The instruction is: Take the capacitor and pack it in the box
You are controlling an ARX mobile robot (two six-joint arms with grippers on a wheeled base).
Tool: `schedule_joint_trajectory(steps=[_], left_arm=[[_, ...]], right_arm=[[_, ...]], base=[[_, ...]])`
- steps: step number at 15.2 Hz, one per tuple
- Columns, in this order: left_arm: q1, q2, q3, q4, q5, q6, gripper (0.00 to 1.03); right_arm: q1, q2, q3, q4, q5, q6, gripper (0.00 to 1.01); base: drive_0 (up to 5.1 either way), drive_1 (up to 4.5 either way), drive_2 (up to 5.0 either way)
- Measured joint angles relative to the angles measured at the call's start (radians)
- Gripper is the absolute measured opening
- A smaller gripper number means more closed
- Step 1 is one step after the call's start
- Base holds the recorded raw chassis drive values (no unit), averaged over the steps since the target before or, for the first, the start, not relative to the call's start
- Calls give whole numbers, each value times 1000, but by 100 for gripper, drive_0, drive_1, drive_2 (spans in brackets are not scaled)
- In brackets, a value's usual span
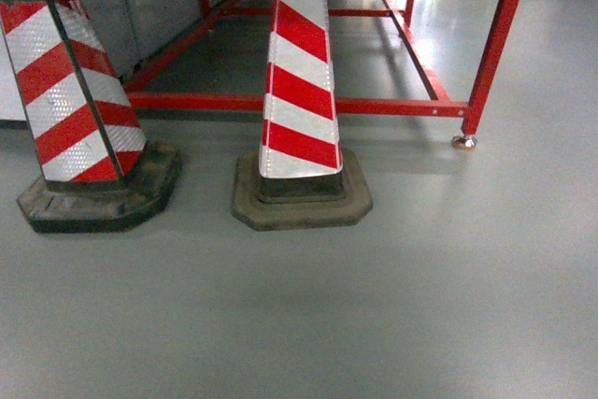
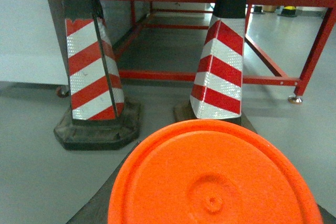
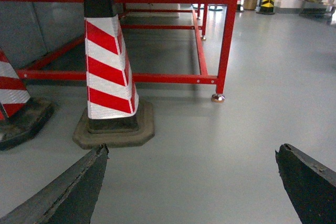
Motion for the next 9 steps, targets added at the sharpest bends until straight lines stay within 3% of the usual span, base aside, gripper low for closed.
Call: schedule_joint_trajectory(steps=[9], left_arm=[[0,0,0,0,0,0,43]], right_arm=[[0,0,0,-4,0,0,98]], base=[[1,398,-396]])
